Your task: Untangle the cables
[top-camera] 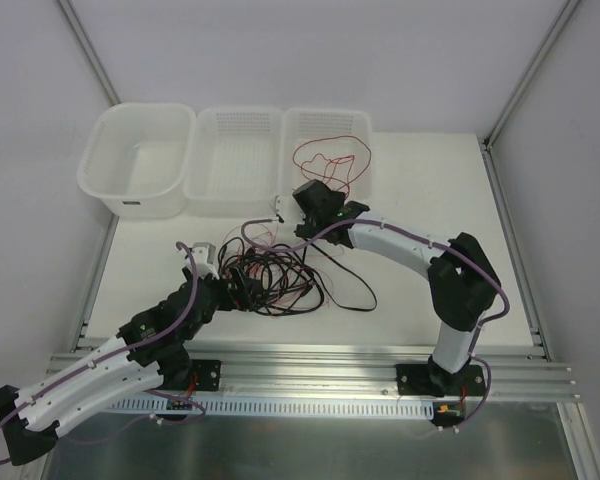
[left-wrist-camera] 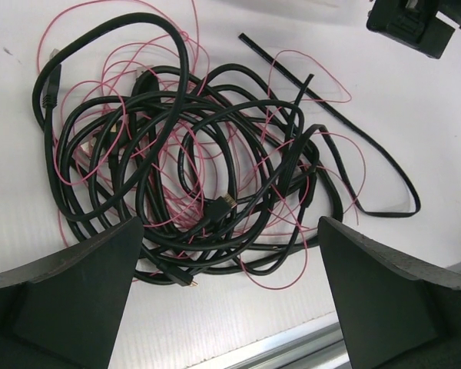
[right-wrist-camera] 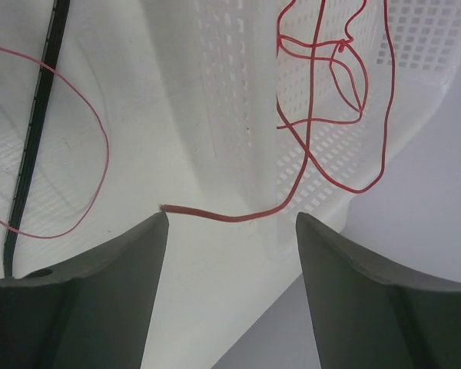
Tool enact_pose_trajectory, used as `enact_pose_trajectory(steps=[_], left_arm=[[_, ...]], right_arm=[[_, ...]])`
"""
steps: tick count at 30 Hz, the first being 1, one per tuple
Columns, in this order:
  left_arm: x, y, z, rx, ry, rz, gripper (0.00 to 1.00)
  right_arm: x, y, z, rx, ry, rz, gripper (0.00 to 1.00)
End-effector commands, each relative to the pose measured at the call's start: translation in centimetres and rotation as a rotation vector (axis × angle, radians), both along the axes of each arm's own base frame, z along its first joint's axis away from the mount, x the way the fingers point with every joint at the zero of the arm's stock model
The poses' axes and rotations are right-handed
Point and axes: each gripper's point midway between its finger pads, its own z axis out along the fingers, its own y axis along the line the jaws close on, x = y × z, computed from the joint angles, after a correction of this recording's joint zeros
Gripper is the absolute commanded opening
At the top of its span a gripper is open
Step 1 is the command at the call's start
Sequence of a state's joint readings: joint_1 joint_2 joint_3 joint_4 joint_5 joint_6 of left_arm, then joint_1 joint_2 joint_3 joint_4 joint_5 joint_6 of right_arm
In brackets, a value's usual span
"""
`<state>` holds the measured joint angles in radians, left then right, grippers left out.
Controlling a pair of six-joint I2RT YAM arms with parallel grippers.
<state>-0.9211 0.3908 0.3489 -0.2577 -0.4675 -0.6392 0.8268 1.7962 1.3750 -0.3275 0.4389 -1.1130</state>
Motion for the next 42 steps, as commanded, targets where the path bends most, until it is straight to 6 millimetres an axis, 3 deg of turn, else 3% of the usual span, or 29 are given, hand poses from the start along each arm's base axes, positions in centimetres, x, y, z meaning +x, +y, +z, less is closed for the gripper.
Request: enact_pose_trajectory(steps=[1, 8, 11, 17, 18, 19, 21, 27, 34, 37, 38, 39, 40, 41, 42], left_arm=[[0.3, 0.7, -0.4, 0.031, 0.013, 0.039, 0.99], [0.4, 0.7, -0.2, 0.038, 0.009, 0.039, 0.99], [0.4, 0.7, -0.2, 0.034, 0.007, 0.041, 0.99], [0.4, 0.8, -0.3, 0.035, 0.010, 0.047, 0.99], [0.4, 0.8, -0.3, 0.035, 0.010, 0.045, 0.99], [0.4, 0.8, -0.3, 0.036, 0.011, 0.045, 0.99], [0.5, 0.7, -0.3, 0.037, 0.013, 0.044, 0.99], [0.4, 0.6, -0.3, 0.034, 0.016, 0.037, 0.99], [0.3, 0.4, -0.5, 0.036, 0.026, 0.030, 0.99], [0.2, 0.3, -0.7, 0.035, 0.034, 0.025, 0.99], [0.2, 0.3, -0.7, 0.037, 0.037, 0.024, 0.99], [0.2, 0.2, -0.8, 0.036, 0.039, 0.024, 0.99], [0.2, 0.2, -0.8, 0.036, 0.043, 0.023, 0.99], [0.1, 0.1, -0.9, 0.035, 0.047, 0.019, 0.99], [0.1, 0.1, -0.9, 0.031, 0.048, 0.018, 0.99]], right_arm=[[0.6, 0.4, 0.5, -0.072, -0.060, 0.020, 0.71], [1.7, 1.0, -1.6, -0.132, -0.083, 0.026, 0.68], [2.1, 1.1, -1.8, -0.143, -0.099, 0.023, 0.62], [2.3, 1.3, -0.9, -0.131, -0.118, 0.022, 0.37], [2.1, 1.3, -0.9, -0.136, -0.112, 0.025, 0.14], [2.1, 1.4, -0.6, -0.131, -0.115, 0.025, 0.07], [2.0, 1.3, -0.4, -0.135, -0.112, 0.025, 0.01], [1.0, 1.5, 1.3, -0.075, -0.076, 0.033, 0.01], [0.6, 2.6, 5.1, 0.086, -0.012, 0.042, 0.01], [2.4, 2.6, 7.4, 0.232, -0.028, -0.006, 0.01], [4.2, 2.0, 9.1, 0.296, -0.064, -0.047, 0.01], [5.3, 1.7, 8.6, 0.315, -0.054, -0.082, 0.01], [6.9, 0.4, 8.8, 0.369, -0.059, -0.151, 0.01], [8.3, 0.3, 9.7, 0.430, -0.080, -0.182, 0.01], [9.4, 0.1, 8.7, 0.446, -0.067, -0.214, 0.01]])
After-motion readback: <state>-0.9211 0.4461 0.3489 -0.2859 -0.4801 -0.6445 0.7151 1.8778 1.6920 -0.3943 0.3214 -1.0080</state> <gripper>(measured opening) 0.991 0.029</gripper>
